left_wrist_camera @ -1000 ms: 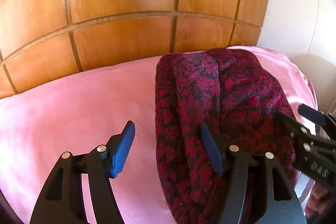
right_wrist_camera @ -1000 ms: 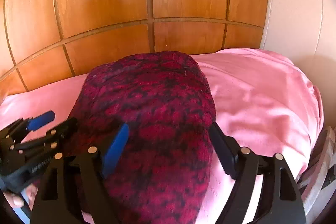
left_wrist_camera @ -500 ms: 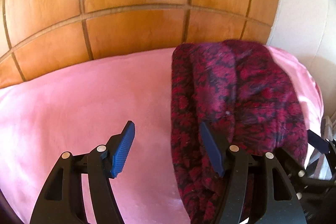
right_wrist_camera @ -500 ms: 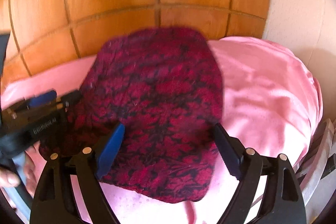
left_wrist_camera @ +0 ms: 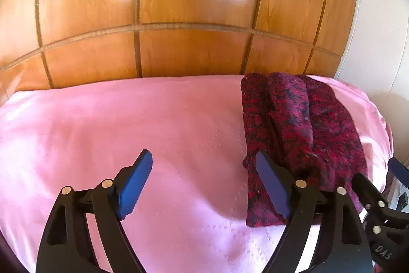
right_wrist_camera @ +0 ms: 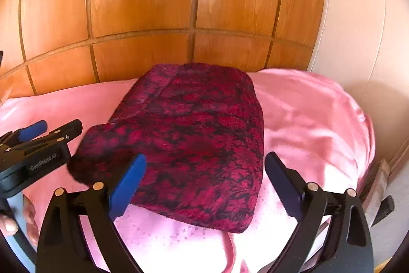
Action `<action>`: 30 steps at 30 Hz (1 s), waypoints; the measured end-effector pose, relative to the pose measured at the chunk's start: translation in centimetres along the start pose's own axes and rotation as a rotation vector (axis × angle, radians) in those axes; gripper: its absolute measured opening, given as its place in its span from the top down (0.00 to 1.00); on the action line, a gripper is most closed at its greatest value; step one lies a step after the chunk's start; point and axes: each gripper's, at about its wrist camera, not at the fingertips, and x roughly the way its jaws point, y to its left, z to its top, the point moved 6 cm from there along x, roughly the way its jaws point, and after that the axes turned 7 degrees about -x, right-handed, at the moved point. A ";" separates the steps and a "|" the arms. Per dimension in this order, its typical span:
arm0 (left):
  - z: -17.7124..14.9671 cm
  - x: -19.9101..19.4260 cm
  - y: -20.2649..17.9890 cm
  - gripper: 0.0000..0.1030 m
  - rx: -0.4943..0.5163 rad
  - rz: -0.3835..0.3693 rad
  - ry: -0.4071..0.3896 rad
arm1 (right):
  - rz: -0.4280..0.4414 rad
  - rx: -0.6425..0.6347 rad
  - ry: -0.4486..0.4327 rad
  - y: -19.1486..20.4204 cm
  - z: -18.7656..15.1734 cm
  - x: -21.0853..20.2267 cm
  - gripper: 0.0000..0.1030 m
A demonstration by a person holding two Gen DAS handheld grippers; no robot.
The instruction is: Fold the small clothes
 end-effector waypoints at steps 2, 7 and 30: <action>-0.3 -1.1 0.2 0.15 0.000 0.014 -0.027 | -0.025 -0.003 -0.021 0.4 -0.1 -0.7 0.04; -1.2 -3.4 0.2 0.11 -0.002 0.016 -0.067 | -0.061 0.069 -0.061 0.3 -0.5 -2.2 0.03; -3.5 -5.3 0.5 0.04 -0.008 0.060 -0.046 | -0.094 0.205 -0.012 -1.3 -3.4 -3.2 0.02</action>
